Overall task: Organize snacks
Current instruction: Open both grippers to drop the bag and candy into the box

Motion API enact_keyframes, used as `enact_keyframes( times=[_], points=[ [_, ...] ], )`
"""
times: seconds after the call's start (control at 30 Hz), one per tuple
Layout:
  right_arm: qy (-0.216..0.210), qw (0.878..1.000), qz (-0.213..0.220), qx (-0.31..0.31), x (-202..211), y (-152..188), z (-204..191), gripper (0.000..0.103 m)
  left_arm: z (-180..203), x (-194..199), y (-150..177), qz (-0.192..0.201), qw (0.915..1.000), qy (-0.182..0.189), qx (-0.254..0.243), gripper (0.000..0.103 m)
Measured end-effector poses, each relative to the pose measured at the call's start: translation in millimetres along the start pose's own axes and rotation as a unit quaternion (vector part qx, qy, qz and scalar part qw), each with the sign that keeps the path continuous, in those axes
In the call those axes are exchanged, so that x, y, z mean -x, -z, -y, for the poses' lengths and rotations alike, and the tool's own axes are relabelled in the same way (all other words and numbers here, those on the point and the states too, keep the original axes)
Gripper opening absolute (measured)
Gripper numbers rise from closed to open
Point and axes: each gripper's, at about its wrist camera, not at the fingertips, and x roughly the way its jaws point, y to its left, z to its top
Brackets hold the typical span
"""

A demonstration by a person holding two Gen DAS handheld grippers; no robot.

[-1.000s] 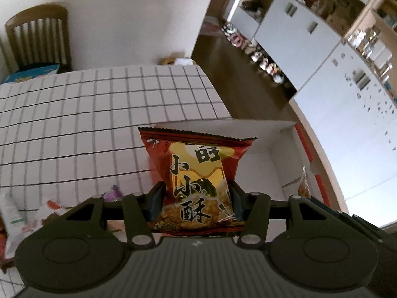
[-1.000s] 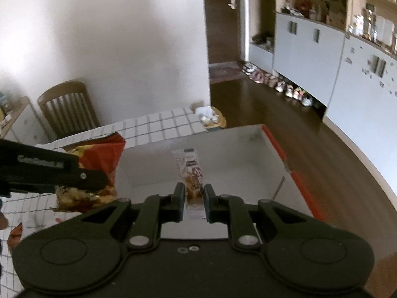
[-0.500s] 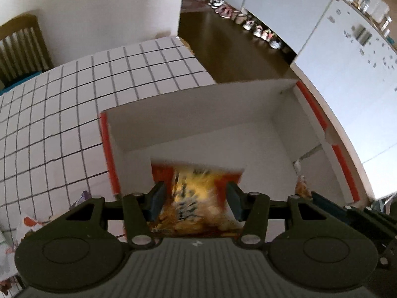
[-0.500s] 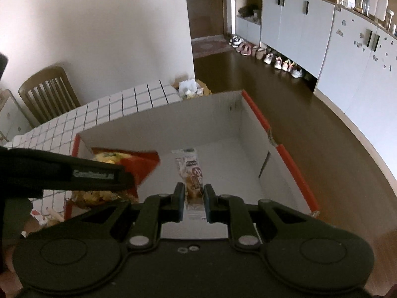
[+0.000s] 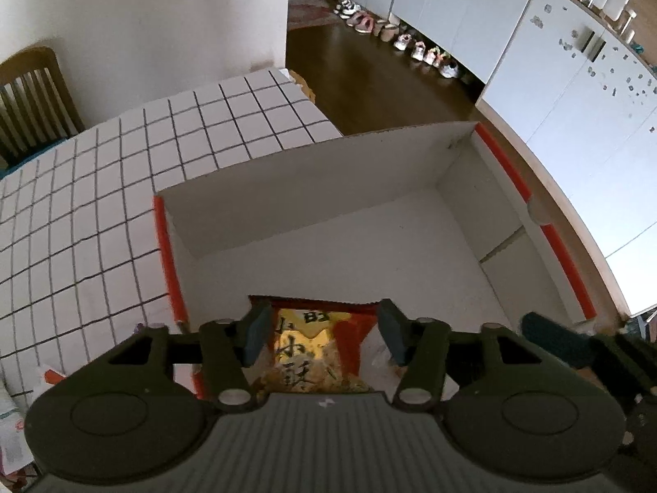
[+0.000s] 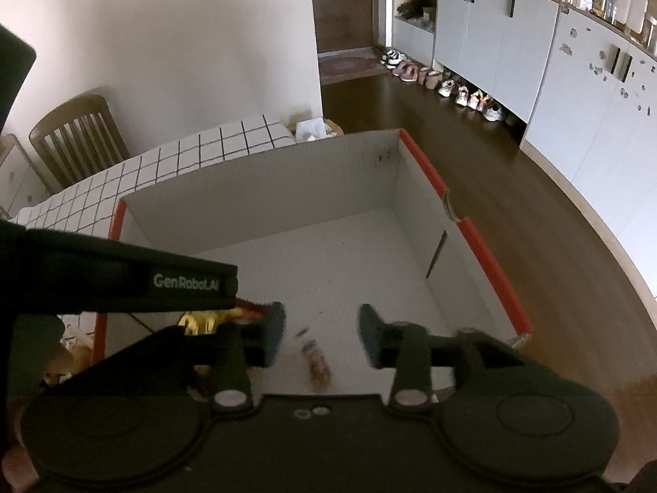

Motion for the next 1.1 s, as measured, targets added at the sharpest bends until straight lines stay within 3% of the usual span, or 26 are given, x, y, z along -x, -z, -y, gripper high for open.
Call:
enact_keyframes(
  times=[0.03,0.23,0.67,0.83,0.9,1.1],
  points=[
    [0.001,1.0,0.002,0.002,2,0,0,0.062,-1,2,1,0.003,1.0,-0.003,-0.001,0.06],
    [-0.008,1.0,0.015,0.005,12,-2,-3,0.07,-12,18,5,0.021,0.9997,-0.005,0.008,0.07],
    [-0.032,0.998,0.046,0.017,42,1,-23,0.092,-45,69,26,0.064,0.9976,-0.023,0.012,0.071],
    [-0.04,0.997,0.059,0.026,56,4,-32,0.097,-65,94,40,0.08,0.9963,-0.025,0.018,0.072],
    [-0.044,0.997,0.063,0.03,62,6,-39,0.098,-75,106,47,0.09,0.9954,-0.02,0.024,0.079],
    [-0.061,0.993,0.085,0.051,84,13,-55,0.1,-107,137,70,0.114,0.9926,-0.013,0.04,0.079]
  ],
)
